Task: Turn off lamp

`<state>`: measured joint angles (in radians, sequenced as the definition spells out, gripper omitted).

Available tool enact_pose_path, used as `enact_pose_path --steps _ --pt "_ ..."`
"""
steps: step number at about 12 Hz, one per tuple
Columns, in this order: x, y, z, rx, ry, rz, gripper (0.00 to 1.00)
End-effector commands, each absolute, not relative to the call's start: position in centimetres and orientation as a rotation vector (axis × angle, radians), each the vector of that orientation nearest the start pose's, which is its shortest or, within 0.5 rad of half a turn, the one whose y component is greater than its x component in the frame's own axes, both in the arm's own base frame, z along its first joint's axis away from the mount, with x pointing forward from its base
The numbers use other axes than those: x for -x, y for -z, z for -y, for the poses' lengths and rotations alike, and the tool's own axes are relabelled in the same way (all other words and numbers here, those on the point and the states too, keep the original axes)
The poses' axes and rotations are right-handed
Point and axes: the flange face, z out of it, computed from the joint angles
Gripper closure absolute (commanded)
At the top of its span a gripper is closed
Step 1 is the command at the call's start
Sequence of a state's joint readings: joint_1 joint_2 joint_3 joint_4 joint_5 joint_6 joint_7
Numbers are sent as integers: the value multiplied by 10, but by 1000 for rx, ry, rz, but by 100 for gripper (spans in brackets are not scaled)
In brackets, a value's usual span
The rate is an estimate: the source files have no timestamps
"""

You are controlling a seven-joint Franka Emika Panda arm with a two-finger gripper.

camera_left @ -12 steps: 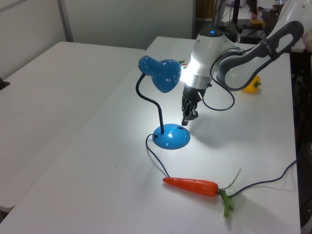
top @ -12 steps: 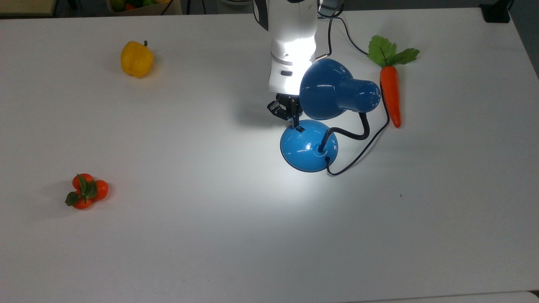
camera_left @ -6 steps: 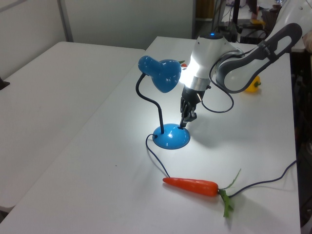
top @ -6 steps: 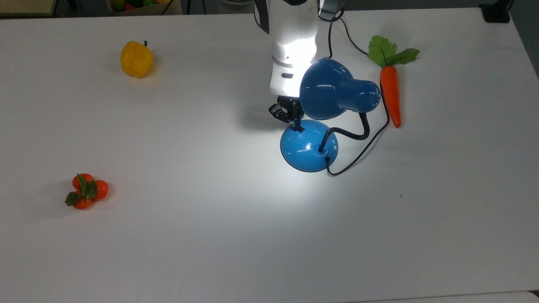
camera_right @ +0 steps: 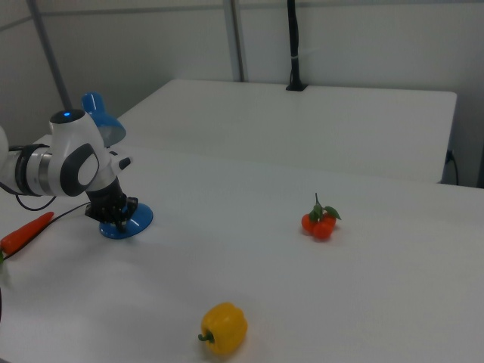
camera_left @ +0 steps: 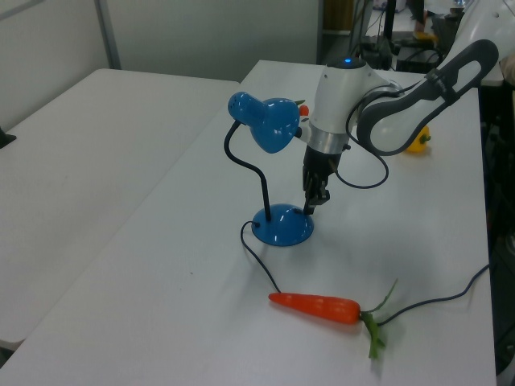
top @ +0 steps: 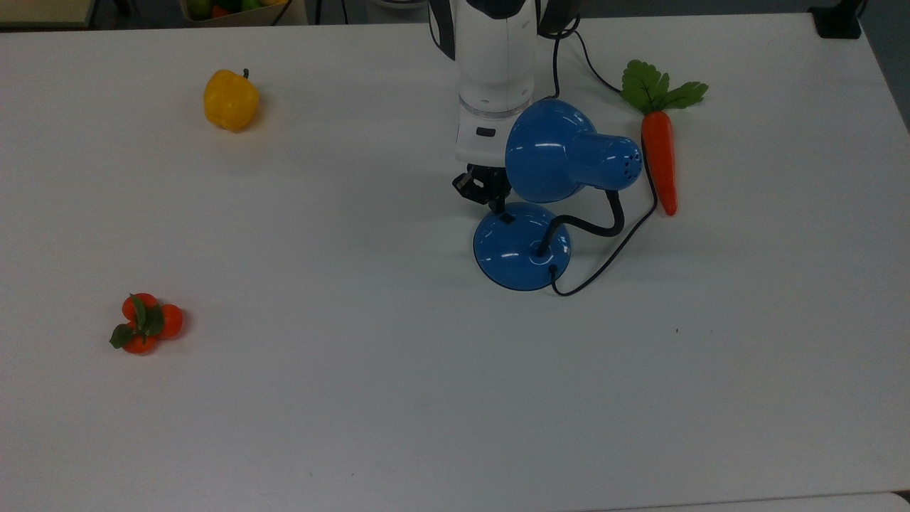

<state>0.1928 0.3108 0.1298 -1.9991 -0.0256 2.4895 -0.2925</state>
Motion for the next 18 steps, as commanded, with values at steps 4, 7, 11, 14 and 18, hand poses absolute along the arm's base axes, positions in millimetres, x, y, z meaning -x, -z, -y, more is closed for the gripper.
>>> enact_pose_path --steps 4,7,11,14,18 --pt "-575 -367 -163 2997 22 939 100" --pt "-584 -413 -118 3053 -105 849 100" --pt "-583 -496 -59 3123 -129 690 100" --pt "-573 -565 -7 3161 -143 524 100" --pt "-558 -609 18 3199 -97 244 100"
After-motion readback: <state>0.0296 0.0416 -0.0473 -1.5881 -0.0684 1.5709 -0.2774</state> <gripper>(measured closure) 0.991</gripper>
